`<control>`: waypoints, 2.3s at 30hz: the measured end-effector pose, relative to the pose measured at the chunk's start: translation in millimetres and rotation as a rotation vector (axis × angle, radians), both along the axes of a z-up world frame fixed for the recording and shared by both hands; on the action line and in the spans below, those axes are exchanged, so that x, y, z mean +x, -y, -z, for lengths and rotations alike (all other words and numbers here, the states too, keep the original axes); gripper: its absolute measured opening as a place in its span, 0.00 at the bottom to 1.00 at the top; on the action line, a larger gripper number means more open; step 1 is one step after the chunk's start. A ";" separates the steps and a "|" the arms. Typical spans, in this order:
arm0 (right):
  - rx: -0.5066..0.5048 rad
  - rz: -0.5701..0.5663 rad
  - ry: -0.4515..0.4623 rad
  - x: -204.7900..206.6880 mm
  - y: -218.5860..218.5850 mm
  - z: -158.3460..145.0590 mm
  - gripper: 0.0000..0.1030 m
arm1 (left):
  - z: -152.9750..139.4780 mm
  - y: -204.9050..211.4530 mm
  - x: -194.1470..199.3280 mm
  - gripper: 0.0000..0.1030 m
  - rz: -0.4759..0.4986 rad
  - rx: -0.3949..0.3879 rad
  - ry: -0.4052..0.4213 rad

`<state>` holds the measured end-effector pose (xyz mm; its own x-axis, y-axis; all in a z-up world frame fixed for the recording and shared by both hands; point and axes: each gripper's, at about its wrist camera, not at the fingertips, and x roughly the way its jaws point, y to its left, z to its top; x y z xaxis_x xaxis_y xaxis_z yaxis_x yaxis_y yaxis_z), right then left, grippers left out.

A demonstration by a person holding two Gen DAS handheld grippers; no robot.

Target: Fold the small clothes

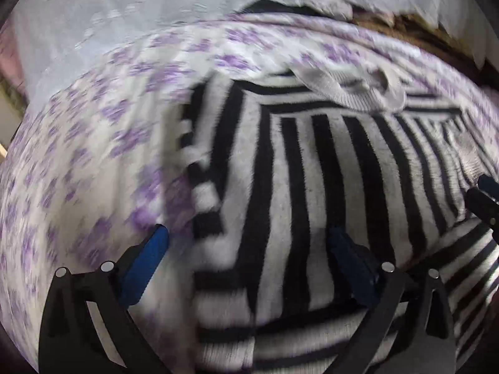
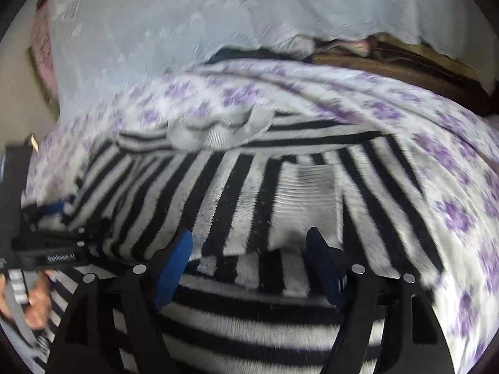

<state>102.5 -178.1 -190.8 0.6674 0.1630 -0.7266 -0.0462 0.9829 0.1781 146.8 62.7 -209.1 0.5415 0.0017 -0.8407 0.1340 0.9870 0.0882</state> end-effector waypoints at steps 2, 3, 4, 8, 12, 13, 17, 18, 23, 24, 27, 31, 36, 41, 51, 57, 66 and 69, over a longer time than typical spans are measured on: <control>-0.007 -0.024 0.029 -16.4 -1.2 -5.2 0.75 | -5.8 -0.8 -17.6 0.96 0.029 0.008 0.025; -0.032 -0.019 0.011 -18.3 -0.4 -0.9 0.76 | -4.4 0.8 -24.0 0.96 0.030 0.036 0.033; -0.034 -0.015 -0.014 -17.7 1.9 6.2 0.77 | 0.6 1.5 -26.0 0.96 0.033 0.058 0.032; 0.025 -0.013 -0.043 -17.5 11.5 17.4 0.79 | 4.4 -6.4 -20.3 0.96 0.001 0.012 -0.002; 0.048 0.014 0.034 -38.6 17.5 5.3 0.81 | -8.7 -11.3 -46.4 0.96 -0.025 0.025 0.068; 0.059 0.021 0.043 -45.7 19.7 2.1 0.82 | -10.5 -11.9 -54.0 0.96 -0.019 0.022 0.073; 0.083 0.034 -0.009 -67.4 24.8 2.9 0.84 | -12.9 -7.2 -88.7 0.96 0.035 0.006 0.064; 0.091 0.028 -0.018 -72.8 24.3 3.3 0.86 | -11.6 -2.3 -99.4 0.96 0.064 0.008 0.058; -0.018 -0.035 -0.096 -86.6 2.5 20.6 0.97 | 6.2 20.6 -123.0 0.96 0.114 0.152 0.061; -0.044 -0.036 -0.093 -87.5 -1.5 19.9 0.97 | 6.7 20.1 -122.1 0.96 0.111 0.149 0.058; -0.031 -0.031 -0.085 -91.5 0.6 18.1 0.97 | 5.8 13.7 -120.5 0.96 0.099 0.110 0.045; 0.091 0.026 -0.032 -115.3 24.0 10.1 0.97 | 2.5 8.1 -128.2 0.96 0.069 0.121 0.071; 0.221 0.111 0.031 -146.7 64.5 4.1 0.97 | -4.9 1.7 -141.6 0.96 0.058 0.128 0.108; 0.351 0.188 0.083 -175.4 109.4 4.2 0.97 | -15.1 -17.4 -155.9 0.96 0.043 0.043 0.120; 0.514 0.185 0.053 -190.8 141.7 22.5 0.97 | -17.0 -83.6 -180.8 0.96 0.089 -0.390 0.007; 0.532 0.129 0.052 -194.0 136.4 21.2 0.97 | -13.4 -93.5 -182.8 0.96 0.138 -0.547 -0.044; 0.516 0.097 0.031 -197.4 127.0 21.6 0.89 | -3.1 -71.9 -181.2 0.95 0.220 -0.536 -0.133; 0.518 0.080 0.028 -200.1 125.6 22.2 0.82 | -0.7 -63.2 -182.2 0.95 0.226 -0.478 -0.134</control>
